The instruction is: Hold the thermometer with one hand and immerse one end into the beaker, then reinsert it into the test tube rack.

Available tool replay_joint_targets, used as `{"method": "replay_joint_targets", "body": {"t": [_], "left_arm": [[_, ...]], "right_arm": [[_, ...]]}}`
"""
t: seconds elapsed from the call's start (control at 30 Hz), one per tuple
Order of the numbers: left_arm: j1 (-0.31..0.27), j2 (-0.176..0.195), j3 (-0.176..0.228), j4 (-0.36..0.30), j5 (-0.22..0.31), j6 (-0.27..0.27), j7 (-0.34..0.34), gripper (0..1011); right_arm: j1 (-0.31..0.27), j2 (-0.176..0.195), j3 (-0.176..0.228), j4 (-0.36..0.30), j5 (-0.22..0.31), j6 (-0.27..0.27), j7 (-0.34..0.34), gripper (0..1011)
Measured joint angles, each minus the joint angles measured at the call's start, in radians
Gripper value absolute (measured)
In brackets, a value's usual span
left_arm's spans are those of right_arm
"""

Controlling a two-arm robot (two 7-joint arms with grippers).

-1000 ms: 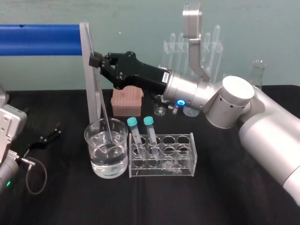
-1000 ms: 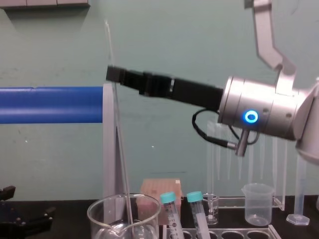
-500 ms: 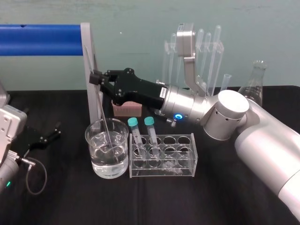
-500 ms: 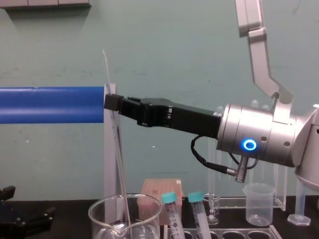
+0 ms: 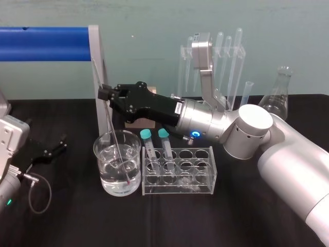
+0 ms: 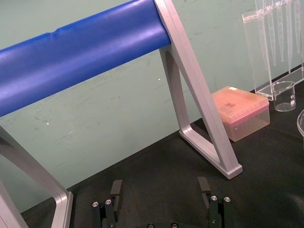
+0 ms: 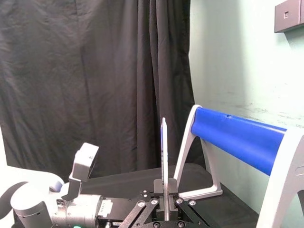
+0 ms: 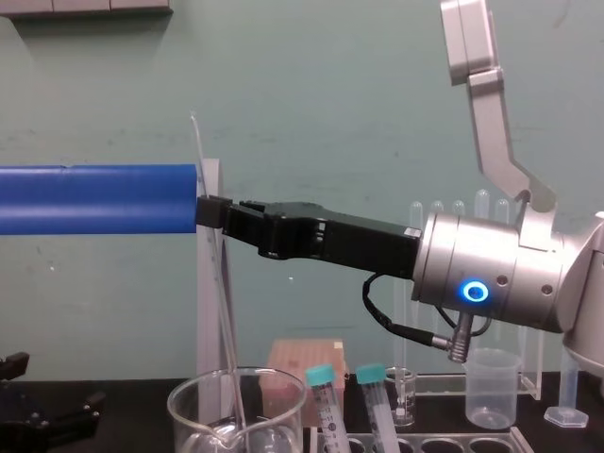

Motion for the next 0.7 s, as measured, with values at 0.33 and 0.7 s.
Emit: {"method": "replay_joint_targets", "body": {"t": [0.33, 0.7], "left_arm": [[0.0, 0.0, 0.0, 0.0, 0.0, 0.0, 0.0, 1008], [0.0, 0.0, 0.0, 0.0, 0.0, 0.0, 0.0, 1008]], "right_arm": [[-0.006, -0.002, 0.012, -0.005, -0.003, 0.004, -0.007, 53], [-0.008, -0.003, 0.018, -0.007, -0.007, 0.012, -0.015, 53]]}}
